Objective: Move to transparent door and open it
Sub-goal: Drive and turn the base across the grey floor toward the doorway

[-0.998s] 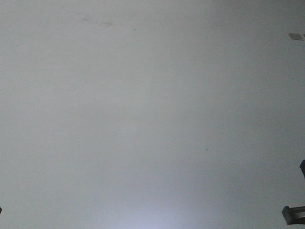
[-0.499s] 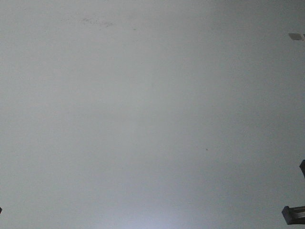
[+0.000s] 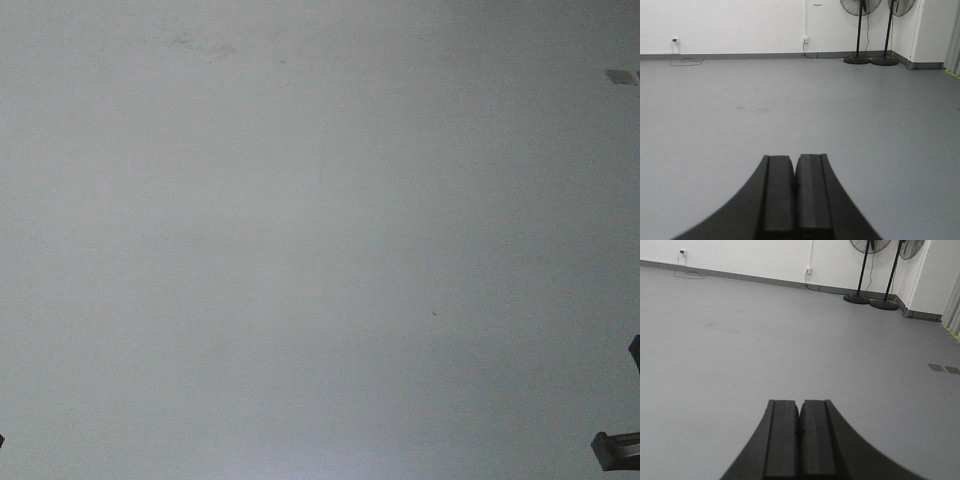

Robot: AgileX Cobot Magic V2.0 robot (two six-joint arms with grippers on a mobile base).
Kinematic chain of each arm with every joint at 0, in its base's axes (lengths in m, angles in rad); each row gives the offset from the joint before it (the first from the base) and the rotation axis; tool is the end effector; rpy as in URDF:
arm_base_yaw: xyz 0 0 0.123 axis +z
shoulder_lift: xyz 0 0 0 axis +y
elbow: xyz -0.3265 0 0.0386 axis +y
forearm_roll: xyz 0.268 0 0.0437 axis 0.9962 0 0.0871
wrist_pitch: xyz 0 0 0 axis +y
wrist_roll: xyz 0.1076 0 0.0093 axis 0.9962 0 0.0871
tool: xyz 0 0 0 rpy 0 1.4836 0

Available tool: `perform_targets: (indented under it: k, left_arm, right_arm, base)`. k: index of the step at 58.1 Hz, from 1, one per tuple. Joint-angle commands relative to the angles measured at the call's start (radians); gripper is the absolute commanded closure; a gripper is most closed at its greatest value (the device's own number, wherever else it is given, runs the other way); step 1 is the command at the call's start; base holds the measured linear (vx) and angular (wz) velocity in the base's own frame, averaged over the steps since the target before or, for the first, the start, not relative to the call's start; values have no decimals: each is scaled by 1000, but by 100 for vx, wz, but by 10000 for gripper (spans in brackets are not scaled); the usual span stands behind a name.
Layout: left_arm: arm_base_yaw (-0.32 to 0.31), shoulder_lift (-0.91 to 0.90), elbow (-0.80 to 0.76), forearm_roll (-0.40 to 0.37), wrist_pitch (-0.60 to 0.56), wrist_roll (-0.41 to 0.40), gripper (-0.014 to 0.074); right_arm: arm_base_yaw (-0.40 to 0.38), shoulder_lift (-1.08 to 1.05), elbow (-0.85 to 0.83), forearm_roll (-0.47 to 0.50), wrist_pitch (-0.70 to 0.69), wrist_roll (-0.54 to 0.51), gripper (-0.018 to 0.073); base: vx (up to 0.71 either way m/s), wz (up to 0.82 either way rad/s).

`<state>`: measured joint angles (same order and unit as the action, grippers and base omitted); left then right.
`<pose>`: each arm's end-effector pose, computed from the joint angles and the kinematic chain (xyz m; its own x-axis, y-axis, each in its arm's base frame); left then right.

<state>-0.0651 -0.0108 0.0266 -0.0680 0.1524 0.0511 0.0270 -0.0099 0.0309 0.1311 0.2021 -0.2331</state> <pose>0.0492 -0.0043 0.1887 -0.0816 -0.0108 -0.9966 0.0740 0.9971 -0.0169 0.0489 0.0042 0.1819 -0.1275 -0.1079 -0.9860 -0.0667 0.9928 -0.1000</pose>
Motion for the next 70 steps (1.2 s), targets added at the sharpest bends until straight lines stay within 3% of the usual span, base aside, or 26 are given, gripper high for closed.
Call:
perform_targets:
  k: [1, 70]
  left_arm:
    - [-4, -12, 30, -3, -85, -8, 594]
    - [-4, -12, 30, -3, -85, -8, 594]
  right_arm:
    - [-2, -14, 13, -1, -82, -3, 559]
    - [-2, -14, 13, -1, -80, -3, 559]
  base:
    - [0, 0]
    - [1, 2]
